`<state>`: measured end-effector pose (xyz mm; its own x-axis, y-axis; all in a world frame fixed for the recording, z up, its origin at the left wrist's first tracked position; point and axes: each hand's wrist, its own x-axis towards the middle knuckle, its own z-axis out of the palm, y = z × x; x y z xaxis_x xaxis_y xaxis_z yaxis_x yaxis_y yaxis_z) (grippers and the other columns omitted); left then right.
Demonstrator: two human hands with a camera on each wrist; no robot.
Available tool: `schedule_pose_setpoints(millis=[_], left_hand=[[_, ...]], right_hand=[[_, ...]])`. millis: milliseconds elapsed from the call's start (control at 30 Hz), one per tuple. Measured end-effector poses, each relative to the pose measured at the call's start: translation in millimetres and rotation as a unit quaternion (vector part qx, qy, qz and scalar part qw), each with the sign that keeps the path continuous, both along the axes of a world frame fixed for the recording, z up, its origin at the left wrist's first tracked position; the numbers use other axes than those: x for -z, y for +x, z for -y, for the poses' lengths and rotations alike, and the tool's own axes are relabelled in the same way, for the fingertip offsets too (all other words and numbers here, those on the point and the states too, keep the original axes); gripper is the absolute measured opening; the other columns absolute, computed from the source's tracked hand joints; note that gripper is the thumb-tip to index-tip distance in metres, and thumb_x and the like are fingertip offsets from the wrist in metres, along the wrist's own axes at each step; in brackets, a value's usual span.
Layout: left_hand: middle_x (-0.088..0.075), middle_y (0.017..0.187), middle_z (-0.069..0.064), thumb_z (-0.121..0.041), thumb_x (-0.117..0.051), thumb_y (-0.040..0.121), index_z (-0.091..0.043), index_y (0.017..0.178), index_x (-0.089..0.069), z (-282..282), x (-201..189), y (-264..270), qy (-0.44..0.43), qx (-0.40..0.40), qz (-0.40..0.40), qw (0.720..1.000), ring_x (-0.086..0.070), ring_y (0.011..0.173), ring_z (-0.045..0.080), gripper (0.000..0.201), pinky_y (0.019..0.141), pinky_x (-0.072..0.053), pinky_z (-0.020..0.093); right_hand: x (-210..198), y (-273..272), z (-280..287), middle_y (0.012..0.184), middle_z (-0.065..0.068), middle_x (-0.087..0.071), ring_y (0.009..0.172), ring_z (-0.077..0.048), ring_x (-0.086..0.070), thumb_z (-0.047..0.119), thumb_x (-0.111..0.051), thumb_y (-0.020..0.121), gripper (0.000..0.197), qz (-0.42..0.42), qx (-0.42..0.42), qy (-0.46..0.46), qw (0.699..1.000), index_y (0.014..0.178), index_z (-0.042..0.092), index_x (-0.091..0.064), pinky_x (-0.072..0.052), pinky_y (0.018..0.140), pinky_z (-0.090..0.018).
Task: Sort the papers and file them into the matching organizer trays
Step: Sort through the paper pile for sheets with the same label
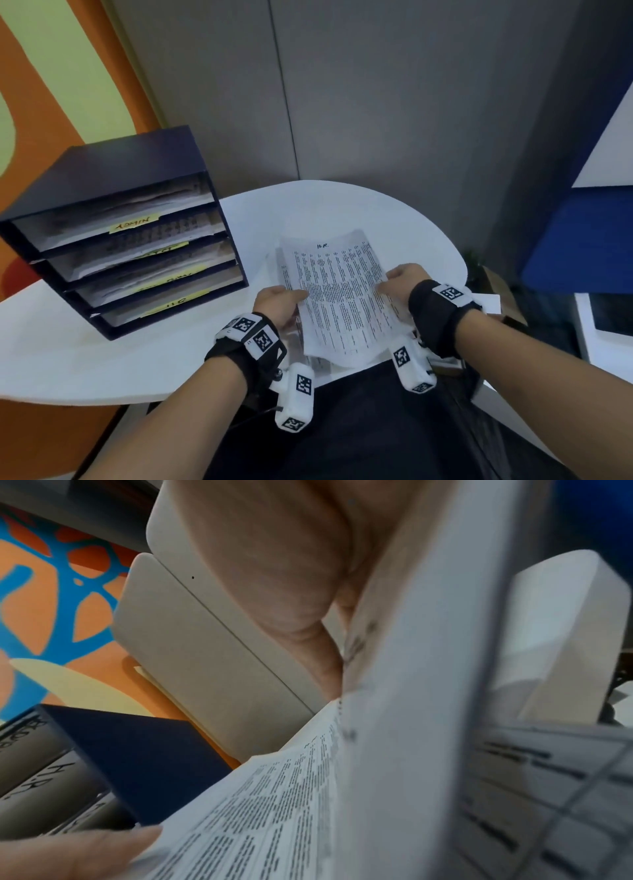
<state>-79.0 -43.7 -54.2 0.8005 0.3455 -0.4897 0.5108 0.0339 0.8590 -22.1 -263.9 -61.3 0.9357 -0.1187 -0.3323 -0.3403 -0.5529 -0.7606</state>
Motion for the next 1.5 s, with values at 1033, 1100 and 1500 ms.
schedule_pose_setpoints(millis=[1033, 1100, 1500], left_hand=[[-0.058, 0.094, 0.013, -0.027, -0.05, 0.101, 0.003, 0.115, -0.061, -28.6, 2.6, -8.0, 0.057, 0.03, -0.002, 0.998, -0.062, 0.089, 0.032, 0.035, 0.087, -0.054, 0.042], [-0.068, 0.097, 0.013, -0.035, -0.041, 0.104, 0.0, 0.111, -0.063, -37.8, 2.3, -19.1, 0.007, 0.01, 0.019, 1.0, -0.067, 0.097, 0.035, 0.042, 0.087, -0.055, 0.046], [-0.073, 0.076, 0.008, -0.059, -0.044, 0.093, -0.004, 0.116, -0.058, -142.3, 4.8, -87.2, -0.047, -0.038, -0.049, 0.997, -0.06, 0.052, 0.02, 0.061, 0.047, -0.045, 0.022]], right_hand=[[-4.8, 15.8, 10.6, 0.111, -0.015, -0.065, 0.087, -0.02, -0.056, 0.0, -0.046, 0.092, 0.035, 0.005, -0.038, 0.007, 0.999, 0.124, 0.001, -0.061, -0.044, 0.057, -0.014], [-11.6, 4.1, -0.9, 0.102, -0.003, -0.061, 0.08, -0.013, -0.054, 0.002, -0.049, 0.092, 0.04, -0.04, -0.133, -0.014, 0.99, 0.131, 0.006, -0.055, -0.039, 0.061, -0.009], [-7.8, -38.2, -63.7, 0.081, -0.002, -0.062, 0.062, -0.013, -0.058, 0.003, -0.06, 0.076, 0.039, -0.135, -0.416, -0.031, 0.899, 0.115, 0.007, -0.064, -0.05, 0.069, -0.033]])
